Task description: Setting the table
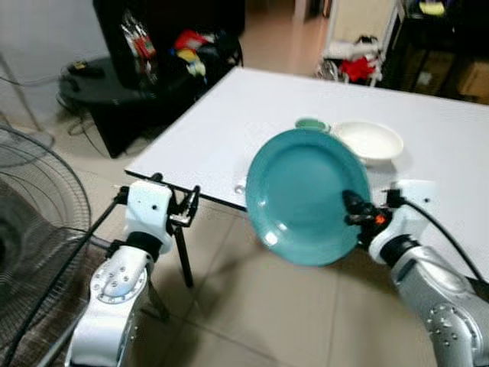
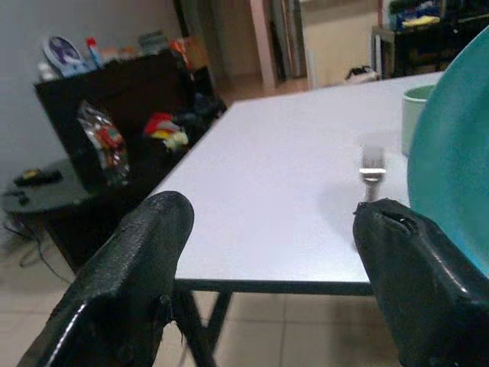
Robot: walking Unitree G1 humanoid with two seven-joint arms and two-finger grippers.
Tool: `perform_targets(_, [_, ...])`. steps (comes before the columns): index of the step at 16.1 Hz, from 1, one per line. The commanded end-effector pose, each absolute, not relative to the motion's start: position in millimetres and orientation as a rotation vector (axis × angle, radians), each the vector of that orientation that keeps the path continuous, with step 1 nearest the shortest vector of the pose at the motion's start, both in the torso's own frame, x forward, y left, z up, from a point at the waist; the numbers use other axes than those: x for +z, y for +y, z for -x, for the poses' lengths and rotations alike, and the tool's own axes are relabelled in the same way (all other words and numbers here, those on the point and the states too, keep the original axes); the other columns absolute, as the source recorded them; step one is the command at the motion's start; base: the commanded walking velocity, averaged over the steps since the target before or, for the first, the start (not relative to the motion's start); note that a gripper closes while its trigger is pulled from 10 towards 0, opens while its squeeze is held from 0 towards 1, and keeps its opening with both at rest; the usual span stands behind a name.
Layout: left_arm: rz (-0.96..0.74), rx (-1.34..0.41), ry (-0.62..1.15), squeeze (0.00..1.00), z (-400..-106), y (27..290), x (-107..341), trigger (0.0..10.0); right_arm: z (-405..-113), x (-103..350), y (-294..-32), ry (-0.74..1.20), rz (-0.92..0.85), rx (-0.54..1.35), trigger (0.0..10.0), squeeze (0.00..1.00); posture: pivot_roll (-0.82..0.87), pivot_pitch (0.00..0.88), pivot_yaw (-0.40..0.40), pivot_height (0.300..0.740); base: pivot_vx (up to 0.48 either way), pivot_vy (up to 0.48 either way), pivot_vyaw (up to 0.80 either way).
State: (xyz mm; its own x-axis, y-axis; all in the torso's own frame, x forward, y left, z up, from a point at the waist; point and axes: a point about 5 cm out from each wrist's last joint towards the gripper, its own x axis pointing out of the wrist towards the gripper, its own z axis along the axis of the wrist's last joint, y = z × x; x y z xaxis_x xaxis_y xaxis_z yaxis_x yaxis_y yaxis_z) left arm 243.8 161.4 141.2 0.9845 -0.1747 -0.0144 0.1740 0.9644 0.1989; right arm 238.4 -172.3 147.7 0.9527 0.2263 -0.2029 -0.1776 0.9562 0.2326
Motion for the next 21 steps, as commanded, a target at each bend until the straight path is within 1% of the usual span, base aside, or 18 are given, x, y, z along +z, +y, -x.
perform_targets(1, [-0.214,-0.162,-0.004,0.00,-244.4,166.8,142.6,10.0,-239.0,155.3,-163.3,0.196,-0.230,0.252,10.0,0.00,-0.03,0.000,0.020,0.740,0.289,0.000,0.00])
perform_targets(2, [-0.213,-0.163,-0.004,0.00,-244.4,166.7,142.6,10.0,-238.9,155.4,-163.0,0.196,-0.231,0.255,10.0,0.00,-0.03,0.000,0.020,0.740,0.285,0.000,0.00])
perform_targets(5, [-0.212,-0.163,-0.004,0.00,-244.3,165.4,142.4,10.0,-237.1,158.8,-159.6,0.191,-0.254,0.299,10.0,0.00,-0.03,0.000,0.012,0.740,0.281,0.000,-0.72])
perform_targets(7, [-0.211,-0.163,-0.008,0.00,-245.0,164.6,142.9,10.0,-237.8,160.8,-159.1,0.185,-0.247,0.311,10.0,0.00,-0.04,0.000,0.010,0.740,0.259,0.000,0.00])
perform_targets(11, [-0.204,-0.173,-0.005,0.00,-244.8,162.0,141.7,10.0,-236.9,164.3,-158.5,0.171,-0.249,0.329,10.0,0.00,-0.04,0.000,0.006,0.740,0.000,0.000,0.00])
perform_targets(15, [-0.197,-0.185,-0.026,0.00,-250.9,159.0,149.6,10.0,-238.7,171.8,-157.6,0.163,-0.244,0.333,10.0,0.00,-0.04,0.000,0.019,0.740,0.000,0.000,0.00])
perform_targets(17, [-0.185,-0.179,-0.057,0.00,-253.2,161.0,158.4,10.0,-235.8,176.7,-156.5,0.162,-0.238,0.340,10.0,0.00,-0.05,0.000,0.027,0.740,0.000,0.000,0.00])
perform_targets(18, [-0.181,-0.176,-0.071,0.00,-253.9,161.6,161.8,10.0,-234.8,178.2,-156.3,0.162,-0.235,0.343,10.0,0.00,-0.05,0.012,0.030,0.740,0.000,0.000,0.00])
perform_targets(19, [-0.168,-0.168,-0.121,0.00,-254.2,163.6,173.6,10.0,-231.8,181.6,-156.0,0.165,-0.224,0.351,10.0,0.00,-0.05,0.028,0.034,0.740,0.000,0.000,0.00])
perform_targets(21, [-0.164,-0.166,-0.134,0.00,-253.8,164.5,176.8,10.0,-231.2,182.6,-155.4,0.164,-0.222,0.352,10.0,0.00,-0.04,0.036,0.035,0.740,0.000,0.000,0.00])
